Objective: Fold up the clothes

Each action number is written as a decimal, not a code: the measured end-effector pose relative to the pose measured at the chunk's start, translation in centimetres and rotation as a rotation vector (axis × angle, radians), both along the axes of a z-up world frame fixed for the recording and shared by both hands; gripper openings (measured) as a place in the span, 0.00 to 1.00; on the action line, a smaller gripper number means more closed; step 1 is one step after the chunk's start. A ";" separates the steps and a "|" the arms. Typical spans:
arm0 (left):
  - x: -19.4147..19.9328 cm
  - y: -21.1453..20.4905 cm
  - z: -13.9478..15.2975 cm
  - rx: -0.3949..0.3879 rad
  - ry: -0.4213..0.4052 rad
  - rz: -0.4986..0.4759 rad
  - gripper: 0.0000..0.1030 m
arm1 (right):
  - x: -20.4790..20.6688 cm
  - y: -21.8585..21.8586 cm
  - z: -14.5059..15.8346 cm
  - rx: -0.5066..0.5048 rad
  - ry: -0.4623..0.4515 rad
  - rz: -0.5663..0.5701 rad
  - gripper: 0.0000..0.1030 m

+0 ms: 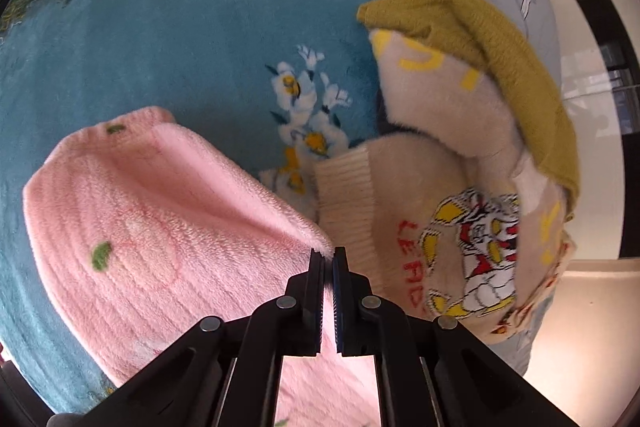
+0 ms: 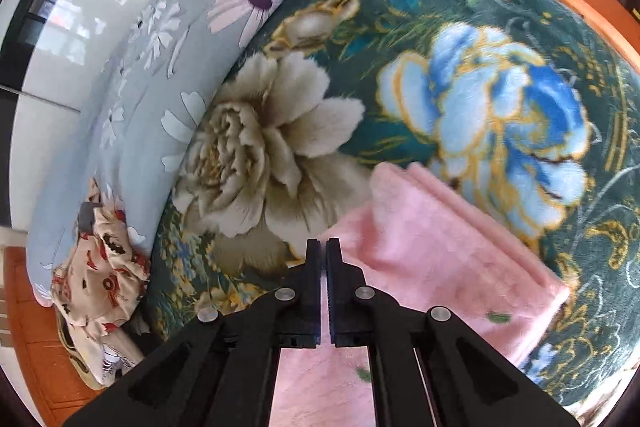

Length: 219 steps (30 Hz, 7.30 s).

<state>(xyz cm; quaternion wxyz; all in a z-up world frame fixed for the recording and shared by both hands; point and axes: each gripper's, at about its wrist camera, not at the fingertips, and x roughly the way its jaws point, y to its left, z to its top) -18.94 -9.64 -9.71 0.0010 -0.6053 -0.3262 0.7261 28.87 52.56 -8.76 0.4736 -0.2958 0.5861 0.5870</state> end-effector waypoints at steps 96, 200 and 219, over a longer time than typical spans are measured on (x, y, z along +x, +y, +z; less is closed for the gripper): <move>20.0 7.9 -3.6 0.236 0.021 -0.298 0.64 | -20.1 -34.9 -0.1 0.106 0.106 1.363 0.51; 13.8 -18.8 -10.4 0.644 -0.068 0.597 0.94 | -15.3 -18.9 -1.8 0.085 -0.132 0.949 0.57; 7.6 -17.6 -8.2 0.496 -0.058 0.491 0.32 | -17.1 -20.5 -0.6 0.102 -0.170 0.967 0.57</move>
